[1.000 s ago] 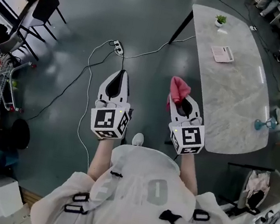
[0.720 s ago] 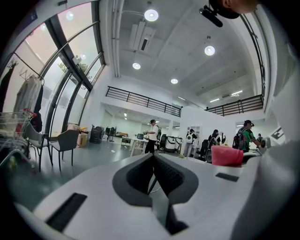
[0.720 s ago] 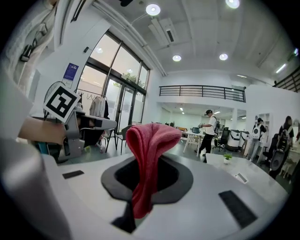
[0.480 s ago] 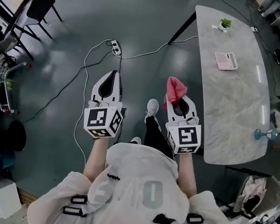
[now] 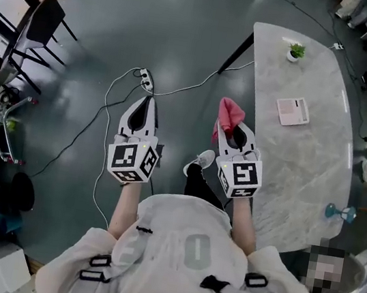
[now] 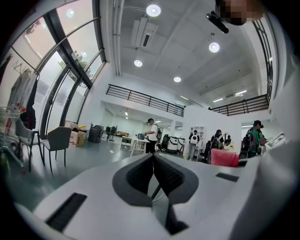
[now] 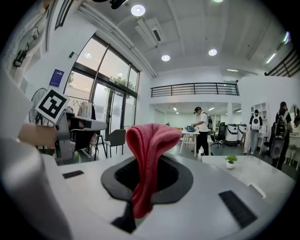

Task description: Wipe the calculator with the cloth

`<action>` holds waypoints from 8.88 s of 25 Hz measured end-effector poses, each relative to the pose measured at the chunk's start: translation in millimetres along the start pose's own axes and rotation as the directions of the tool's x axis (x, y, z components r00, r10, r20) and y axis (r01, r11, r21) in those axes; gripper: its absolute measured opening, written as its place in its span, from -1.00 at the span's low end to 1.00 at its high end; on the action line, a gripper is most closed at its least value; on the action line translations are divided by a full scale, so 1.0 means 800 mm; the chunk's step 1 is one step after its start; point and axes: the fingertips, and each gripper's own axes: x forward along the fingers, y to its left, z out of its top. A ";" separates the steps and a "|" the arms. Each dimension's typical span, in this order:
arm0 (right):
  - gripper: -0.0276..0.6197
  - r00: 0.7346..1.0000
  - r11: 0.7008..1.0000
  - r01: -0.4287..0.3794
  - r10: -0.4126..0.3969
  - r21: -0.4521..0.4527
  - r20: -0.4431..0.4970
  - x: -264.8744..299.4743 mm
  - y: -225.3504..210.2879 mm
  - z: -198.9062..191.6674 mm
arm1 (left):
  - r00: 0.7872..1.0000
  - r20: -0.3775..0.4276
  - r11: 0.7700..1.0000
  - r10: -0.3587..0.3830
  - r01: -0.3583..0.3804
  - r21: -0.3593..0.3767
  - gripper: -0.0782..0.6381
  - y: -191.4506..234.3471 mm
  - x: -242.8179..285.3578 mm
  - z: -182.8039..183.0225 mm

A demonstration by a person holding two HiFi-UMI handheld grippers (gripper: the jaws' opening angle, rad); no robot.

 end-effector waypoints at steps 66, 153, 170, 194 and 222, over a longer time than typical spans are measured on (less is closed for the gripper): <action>-0.74 -0.094 -0.145 0.971 -0.963 0.191 -0.253 -0.210 -0.433 -0.045 | -0.033 -0.255 0.015 -0.966 0.983 -0.185 -0.40 -0.636 0.456 -0.080; -0.74 0.177 0.777 0.368 -0.597 -0.510 -0.782 -0.076 -0.577 -0.283 | -0.169 -0.907 0.109 -0.386 0.968 -0.227 -0.17 -0.498 0.402 -0.440; -0.74 0.113 0.832 0.252 -0.533 -0.495 -0.839 -0.065 -0.556 -0.333 | -0.168 -0.900 0.110 -0.403 0.967 -0.230 -0.17 -0.499 0.403 -0.442; -0.74 0.150 0.864 0.315 -0.455 -0.394 -0.878 -0.044 -0.500 -0.350 | -0.165 -0.900 0.112 -0.405 0.967 -0.227 -0.17 -0.498 0.402 -0.440; -0.74 0.256 0.927 0.291 -0.313 -0.236 -0.915 -0.004 -0.397 -0.350 | -0.170 -0.902 0.108 -0.396 0.967 -0.229 -0.17 -0.499 0.404 -0.440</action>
